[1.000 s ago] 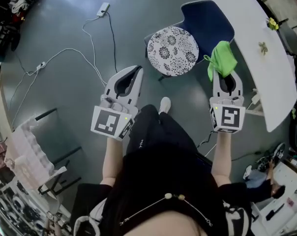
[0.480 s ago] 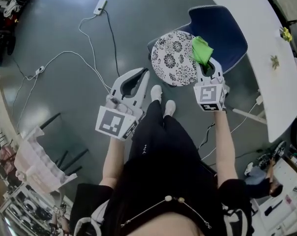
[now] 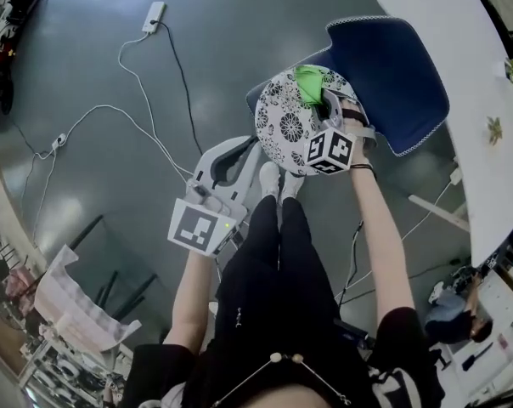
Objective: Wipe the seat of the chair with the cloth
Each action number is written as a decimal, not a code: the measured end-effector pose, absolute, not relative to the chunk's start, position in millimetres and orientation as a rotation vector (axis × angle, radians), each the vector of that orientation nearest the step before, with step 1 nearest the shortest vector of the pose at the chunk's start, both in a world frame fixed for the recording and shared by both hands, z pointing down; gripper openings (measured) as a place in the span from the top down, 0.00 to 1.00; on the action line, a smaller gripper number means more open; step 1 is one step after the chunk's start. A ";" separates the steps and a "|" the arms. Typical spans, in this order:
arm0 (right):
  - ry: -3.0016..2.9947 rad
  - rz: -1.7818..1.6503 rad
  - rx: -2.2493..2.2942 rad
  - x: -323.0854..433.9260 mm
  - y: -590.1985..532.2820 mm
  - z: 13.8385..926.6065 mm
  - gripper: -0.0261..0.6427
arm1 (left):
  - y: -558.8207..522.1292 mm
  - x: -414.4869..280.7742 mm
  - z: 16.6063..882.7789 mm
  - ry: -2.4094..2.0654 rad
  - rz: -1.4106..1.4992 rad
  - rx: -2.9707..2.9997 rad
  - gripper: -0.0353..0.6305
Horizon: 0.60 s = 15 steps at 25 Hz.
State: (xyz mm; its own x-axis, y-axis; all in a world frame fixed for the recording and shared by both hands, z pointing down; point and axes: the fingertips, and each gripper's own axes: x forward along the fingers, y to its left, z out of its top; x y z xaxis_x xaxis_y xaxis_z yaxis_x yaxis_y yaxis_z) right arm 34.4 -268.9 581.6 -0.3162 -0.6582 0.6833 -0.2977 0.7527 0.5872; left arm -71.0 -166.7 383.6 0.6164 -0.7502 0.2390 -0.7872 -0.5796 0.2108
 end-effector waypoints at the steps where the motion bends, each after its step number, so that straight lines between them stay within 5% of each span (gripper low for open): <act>1: -1.895 -0.447 0.696 31.4 -274.5 604.9 0.88 | -167.7 -69.2 396.7 -1.234 0.182 2.541 0.94; 8: -1.714 -0.530 0.459 23.7 -288.8 746.2 0.89 | -166.1 -71.5 477.0 -1.185 0.212 2.467 0.94; 15: -1.748 -0.488 0.374 11.6 -267.0 794.2 0.88 | -166.0 -77.8 517.5 -1.179 0.275 2.400 0.94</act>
State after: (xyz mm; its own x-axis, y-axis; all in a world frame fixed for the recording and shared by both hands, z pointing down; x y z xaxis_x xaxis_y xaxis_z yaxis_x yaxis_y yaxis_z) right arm 11.6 -267.0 794.2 -0.2261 -0.4959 0.8384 0.0097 0.8595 0.5110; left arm -77.8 -166.0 517.5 0.6148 -0.6987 0.3658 -0.7885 -0.5336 0.3060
